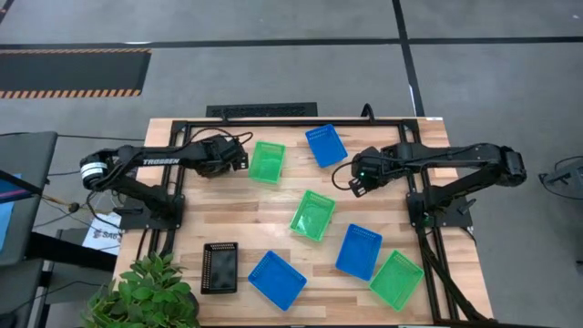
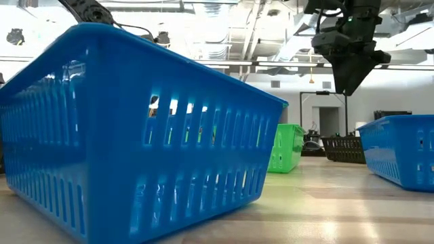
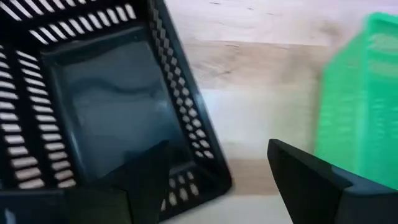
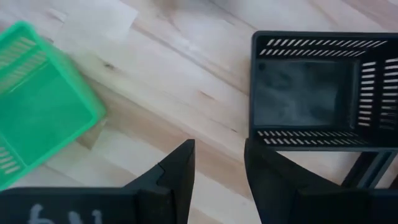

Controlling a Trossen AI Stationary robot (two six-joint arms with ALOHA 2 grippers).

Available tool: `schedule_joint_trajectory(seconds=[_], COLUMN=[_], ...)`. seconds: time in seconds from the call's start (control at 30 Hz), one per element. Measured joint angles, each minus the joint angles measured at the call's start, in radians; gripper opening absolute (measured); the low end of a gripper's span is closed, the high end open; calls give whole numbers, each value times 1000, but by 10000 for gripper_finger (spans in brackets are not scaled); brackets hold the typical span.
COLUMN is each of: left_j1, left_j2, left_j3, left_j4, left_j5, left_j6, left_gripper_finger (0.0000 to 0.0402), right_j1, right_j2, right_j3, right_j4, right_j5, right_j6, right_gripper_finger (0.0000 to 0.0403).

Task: Stack baskets by color
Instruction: Adjust the top left black bin

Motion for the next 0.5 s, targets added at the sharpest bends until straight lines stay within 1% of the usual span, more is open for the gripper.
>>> schedule_joint_trajectory(seconds=[0.03, 0.1, 0.23, 0.33, 0.5], left_j1=[11, 33, 55, 47, 5], left_j2=[15, 45, 103, 122, 99], left_j3=[0, 0, 0, 0, 0], left_j4=[12, 53, 161, 196, 193], left_j5=[8, 55, 244, 347, 430], left_j6=[17, 61, 176, 191, 166], left_gripper_finger=[256, 256, 256, 256, 256], right_j1=[-4, -8, -9, -9, -9], right_j2=[0, 0, 0, 0, 0], right_j3=[0, 0, 0, 0, 0], right_j4=[0, 0, 0, 0, -1], right_j5=[0, 0, 0, 0, 0], right_j6=[-2, -2, -2, -2, -4], right_gripper_finger=[160, 160, 160, 159, 159])
